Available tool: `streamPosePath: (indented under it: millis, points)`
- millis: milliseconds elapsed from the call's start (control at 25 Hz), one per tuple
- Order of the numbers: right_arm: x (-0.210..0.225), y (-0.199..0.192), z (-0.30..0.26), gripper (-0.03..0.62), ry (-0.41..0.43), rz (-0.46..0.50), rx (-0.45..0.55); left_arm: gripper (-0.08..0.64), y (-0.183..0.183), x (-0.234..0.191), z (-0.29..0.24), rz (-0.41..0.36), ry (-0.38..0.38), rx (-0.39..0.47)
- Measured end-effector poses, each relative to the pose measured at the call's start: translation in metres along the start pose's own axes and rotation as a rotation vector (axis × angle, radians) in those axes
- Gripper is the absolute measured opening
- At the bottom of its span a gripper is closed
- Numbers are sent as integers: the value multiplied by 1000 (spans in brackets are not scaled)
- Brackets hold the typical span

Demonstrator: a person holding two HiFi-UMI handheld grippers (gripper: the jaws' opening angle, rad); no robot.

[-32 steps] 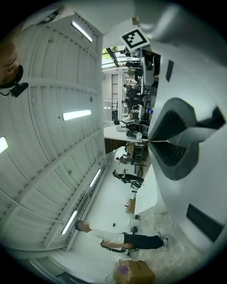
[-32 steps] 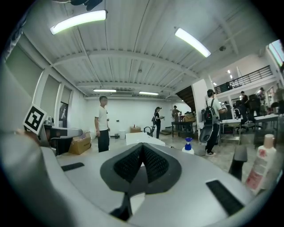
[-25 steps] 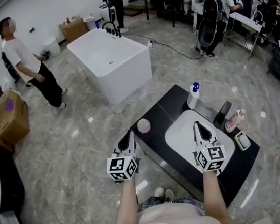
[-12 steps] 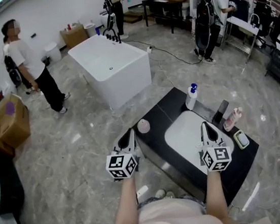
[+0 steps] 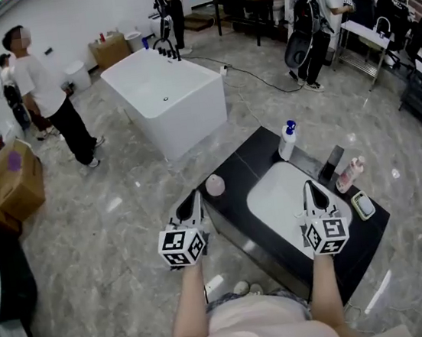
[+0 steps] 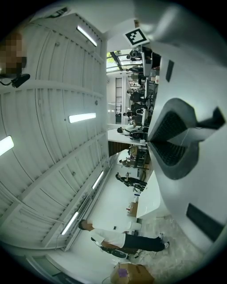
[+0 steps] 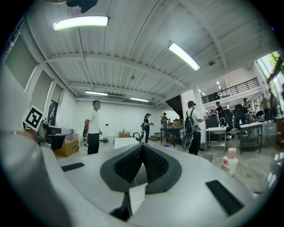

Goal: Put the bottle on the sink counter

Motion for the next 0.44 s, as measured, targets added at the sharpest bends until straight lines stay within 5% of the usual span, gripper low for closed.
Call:
streamPosePath:
  millis: [440]
  points:
    - [4,-1,-2,14,-6,2,-7,28,0,2,-5,7,-4,-4]
Point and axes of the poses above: the fingertips, and each gripper's own axes: z backward along the fingers, x to its right, y out of its top, the point moved 2 cm from there along z, backward along the fingers
